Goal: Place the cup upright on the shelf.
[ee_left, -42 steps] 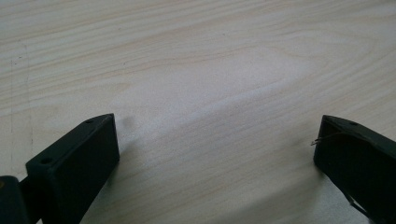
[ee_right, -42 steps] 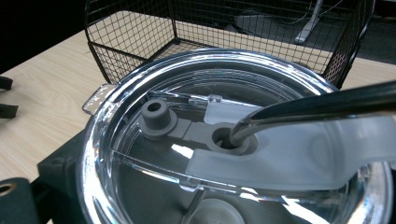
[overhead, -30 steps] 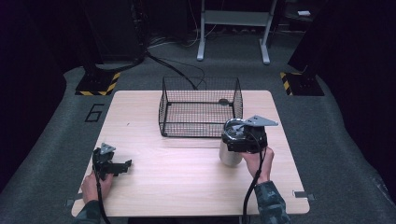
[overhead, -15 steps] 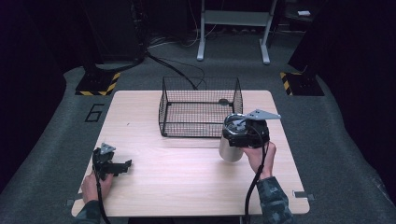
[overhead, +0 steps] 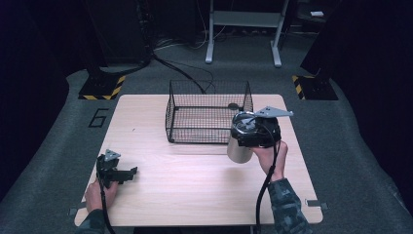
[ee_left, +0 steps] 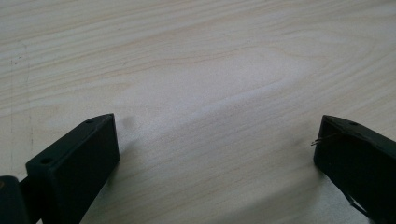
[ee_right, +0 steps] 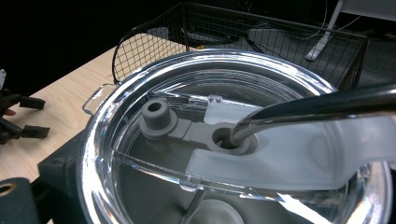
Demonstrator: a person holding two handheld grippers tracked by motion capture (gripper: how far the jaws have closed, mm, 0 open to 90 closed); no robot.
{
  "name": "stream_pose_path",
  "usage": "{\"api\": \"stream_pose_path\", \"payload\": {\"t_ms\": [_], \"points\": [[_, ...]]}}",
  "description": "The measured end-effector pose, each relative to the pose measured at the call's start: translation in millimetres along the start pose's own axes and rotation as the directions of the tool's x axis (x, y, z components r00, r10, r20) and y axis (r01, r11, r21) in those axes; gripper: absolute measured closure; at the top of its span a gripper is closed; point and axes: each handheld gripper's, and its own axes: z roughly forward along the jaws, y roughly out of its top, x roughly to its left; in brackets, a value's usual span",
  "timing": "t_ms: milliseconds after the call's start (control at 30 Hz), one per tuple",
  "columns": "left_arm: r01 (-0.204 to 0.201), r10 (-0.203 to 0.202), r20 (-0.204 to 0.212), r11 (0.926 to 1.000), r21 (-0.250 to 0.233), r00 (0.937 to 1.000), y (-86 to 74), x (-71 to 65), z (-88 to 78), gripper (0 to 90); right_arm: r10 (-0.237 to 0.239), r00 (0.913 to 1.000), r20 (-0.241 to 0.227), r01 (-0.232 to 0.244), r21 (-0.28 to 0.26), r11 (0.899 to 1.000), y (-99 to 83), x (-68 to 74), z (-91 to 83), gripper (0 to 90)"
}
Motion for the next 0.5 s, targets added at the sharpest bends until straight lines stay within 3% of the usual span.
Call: {"api": "stream_pose_path", "payload": {"t_ms": [500], "points": [[0.001,-0.001,0.002,1.0,0.002,1.0,0.0,0.0,-0.1,0.1,-0.034,0.9994,-0.01,0.034,0.004,0.999,35.3,1.3,10.7,3.5]]}}
